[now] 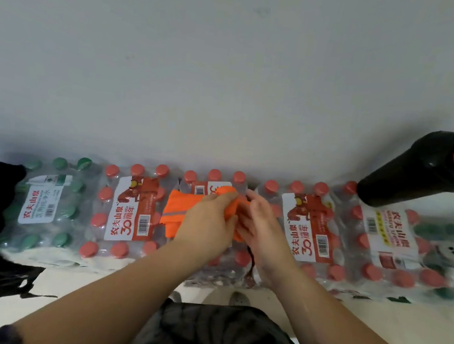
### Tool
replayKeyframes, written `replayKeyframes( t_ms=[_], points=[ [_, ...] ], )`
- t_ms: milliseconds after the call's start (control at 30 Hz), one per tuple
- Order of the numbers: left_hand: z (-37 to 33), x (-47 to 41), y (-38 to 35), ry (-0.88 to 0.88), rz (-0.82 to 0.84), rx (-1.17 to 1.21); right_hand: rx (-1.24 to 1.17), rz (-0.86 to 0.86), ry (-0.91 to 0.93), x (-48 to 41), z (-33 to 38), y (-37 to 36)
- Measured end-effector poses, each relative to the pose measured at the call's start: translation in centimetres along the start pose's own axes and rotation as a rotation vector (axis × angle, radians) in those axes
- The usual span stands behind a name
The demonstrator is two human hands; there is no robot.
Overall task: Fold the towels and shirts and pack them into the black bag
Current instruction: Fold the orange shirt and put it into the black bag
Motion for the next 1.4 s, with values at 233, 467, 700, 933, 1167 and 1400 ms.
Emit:
replayKeyframes(
  t_ms=[233,467,700,933,1167,1400],
  points=[
    [-0.1,2.1,-1.6,0.003,0.147,0.134,0.461,0.049,-0.009,-1.2,1.6,1.5],
    [1.7,3.6,1.2,-0.111,-0.187,-0.19,0.981,0.039,-0.002,-1.1,3.1,2.7],
    [3.1,1.8,-6.6,-0.072,0.296,-0.526,1.288,0.106,0.124,-0.1,3.8,2.0],
    [3.4,2.1,-6.3,-0.118,0.273,-0.401,1.396,0.353,-0.022,0.3,-1.0,0.9],
    [7.7,3.0,3.2,0.011,-0.25,-0.112,1.079,-0.069,0.198,-0.7,3.7,2.2],
    [5.0,2.1,-3.0,-0.241,0.187,-0.46,1.238,-0.205,-0.084,-3.1,3.1,2.1]
  ],
)
Point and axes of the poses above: each hand's wrist, its own x-axis away from the middle knuckle, its own y-axis out of the back of the hand, z = x × y, the point moved 10 cm from there along -x, towards the middle knuckle, and after that the axes turned 10 degrees about z, right-handed, at the moved point
